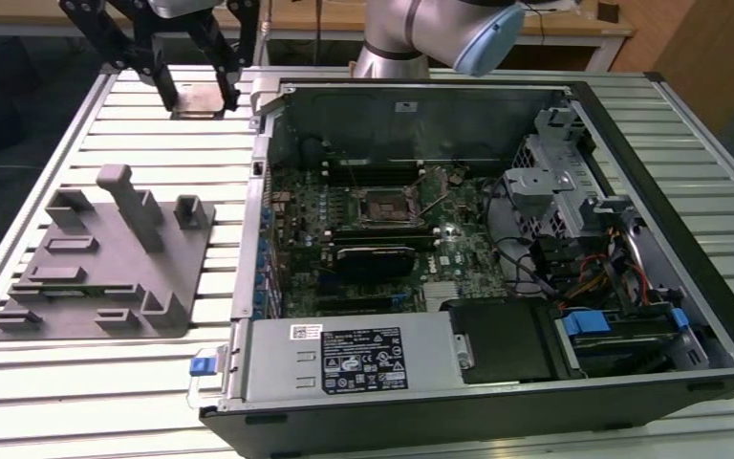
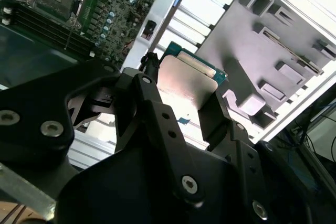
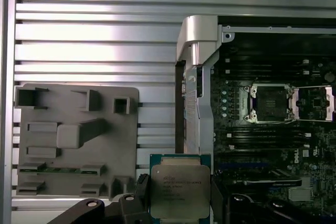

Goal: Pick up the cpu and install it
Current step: 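Pick up the cpu and move it towards the insertion slot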

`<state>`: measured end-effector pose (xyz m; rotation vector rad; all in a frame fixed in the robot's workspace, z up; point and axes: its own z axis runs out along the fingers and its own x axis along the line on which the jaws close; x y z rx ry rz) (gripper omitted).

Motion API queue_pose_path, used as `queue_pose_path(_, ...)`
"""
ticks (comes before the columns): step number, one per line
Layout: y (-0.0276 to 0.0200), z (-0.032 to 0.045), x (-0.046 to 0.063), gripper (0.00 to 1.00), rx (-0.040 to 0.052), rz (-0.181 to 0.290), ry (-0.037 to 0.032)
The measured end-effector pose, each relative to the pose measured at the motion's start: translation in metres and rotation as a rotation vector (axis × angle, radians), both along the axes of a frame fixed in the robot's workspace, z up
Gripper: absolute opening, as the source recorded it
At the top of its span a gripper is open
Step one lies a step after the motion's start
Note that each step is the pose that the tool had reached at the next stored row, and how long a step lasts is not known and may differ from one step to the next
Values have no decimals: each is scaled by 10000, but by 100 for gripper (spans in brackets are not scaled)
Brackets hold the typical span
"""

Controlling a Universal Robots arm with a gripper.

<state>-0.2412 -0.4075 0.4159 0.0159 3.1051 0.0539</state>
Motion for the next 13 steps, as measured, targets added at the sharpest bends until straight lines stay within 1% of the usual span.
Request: queue_pose_path(13, 2, 0, 252, 55, 0, 1, 0)
